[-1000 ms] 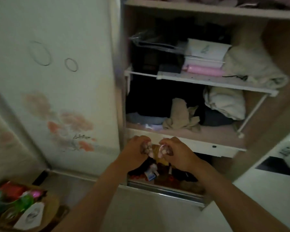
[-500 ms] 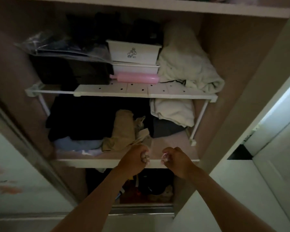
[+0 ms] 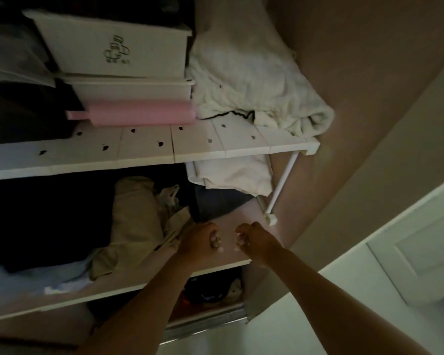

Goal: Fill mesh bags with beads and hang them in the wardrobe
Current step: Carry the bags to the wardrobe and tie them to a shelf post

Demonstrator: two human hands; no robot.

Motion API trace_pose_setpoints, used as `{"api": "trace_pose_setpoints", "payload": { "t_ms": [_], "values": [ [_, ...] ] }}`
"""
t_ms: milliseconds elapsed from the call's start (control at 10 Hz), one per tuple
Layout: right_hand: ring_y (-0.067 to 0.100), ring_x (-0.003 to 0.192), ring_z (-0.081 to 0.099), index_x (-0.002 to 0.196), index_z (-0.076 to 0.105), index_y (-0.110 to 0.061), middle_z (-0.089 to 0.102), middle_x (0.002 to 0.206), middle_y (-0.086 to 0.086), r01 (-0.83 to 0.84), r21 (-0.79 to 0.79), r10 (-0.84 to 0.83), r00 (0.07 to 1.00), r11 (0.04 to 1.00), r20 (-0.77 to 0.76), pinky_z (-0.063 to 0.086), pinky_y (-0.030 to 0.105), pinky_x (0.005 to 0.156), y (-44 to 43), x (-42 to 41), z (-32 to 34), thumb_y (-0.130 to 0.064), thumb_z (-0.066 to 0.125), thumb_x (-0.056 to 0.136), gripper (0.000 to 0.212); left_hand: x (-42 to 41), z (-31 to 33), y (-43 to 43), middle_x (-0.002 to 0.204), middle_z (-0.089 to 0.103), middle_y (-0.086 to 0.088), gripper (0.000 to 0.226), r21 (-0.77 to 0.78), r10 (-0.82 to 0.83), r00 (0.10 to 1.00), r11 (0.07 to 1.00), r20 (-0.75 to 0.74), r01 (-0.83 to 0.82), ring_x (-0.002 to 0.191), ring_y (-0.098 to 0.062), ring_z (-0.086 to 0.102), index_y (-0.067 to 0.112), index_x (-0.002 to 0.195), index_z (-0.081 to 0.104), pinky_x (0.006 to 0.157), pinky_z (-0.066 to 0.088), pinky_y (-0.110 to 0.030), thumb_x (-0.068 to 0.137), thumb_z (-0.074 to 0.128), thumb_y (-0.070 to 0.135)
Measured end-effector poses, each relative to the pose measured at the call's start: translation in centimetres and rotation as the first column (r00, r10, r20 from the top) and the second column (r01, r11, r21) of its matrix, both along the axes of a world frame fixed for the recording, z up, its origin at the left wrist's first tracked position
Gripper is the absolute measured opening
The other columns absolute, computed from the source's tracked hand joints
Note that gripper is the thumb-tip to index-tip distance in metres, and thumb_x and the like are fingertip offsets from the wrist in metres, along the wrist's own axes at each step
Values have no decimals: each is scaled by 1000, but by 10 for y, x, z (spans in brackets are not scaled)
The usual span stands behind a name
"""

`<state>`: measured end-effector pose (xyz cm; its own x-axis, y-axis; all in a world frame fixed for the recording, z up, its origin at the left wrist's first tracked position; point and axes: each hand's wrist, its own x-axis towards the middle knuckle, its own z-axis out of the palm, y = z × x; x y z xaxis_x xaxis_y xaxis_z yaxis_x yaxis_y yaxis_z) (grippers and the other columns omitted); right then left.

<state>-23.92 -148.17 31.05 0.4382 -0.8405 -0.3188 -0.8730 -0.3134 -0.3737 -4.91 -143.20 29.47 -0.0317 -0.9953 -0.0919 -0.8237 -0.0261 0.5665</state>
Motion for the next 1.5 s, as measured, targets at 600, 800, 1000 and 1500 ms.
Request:
{"api": "trace_pose_setpoints", "payload": {
  "t_ms": [600,800,1000,1500],
  "values": [
    [33,106,59,156,25,-34,45,131,10,-68,61,57,984,996,168,47,33,90,-34,-5,-40,-21,57,94,71,-17,-21,-27,146,40,-7,52,12,116,989,993,88,-117,134,-29,34,19,143,44,106,26,-29,91,51,24],
    [27,107,62,157,17,-32,37,142,8,33,48,-43,972,998,230,53,34,82,-37,-27,-39,-23,65,90,83,-54,-8,-33,131,56,-14,36,29,97,992,995,-77,-95,125,-29,50,7,129,57,104,33,-23,94,54,8],
    [26,105,57,124,44,-18,44,121,7,189,30,-191,967,982,170,47,29,83,-24,-52,-35,-14,67,87,43,-72,-12,-47,121,55,-4,36,126,41,995,992,-87,-30,108,-19,58,23,128,56,91,46,-28,92,56,23],
    [28,105,63,126,55,-27,62,121,7,602,469,-759,574,646,308,55,41,91,8,-59,-36,-16,64,92,36,-121,-32,-79,76,64,6,6,188,16,918,980,-397,64,77,-15,64,19,81,62,63,45,-15,82,65,25]
  ]
}}
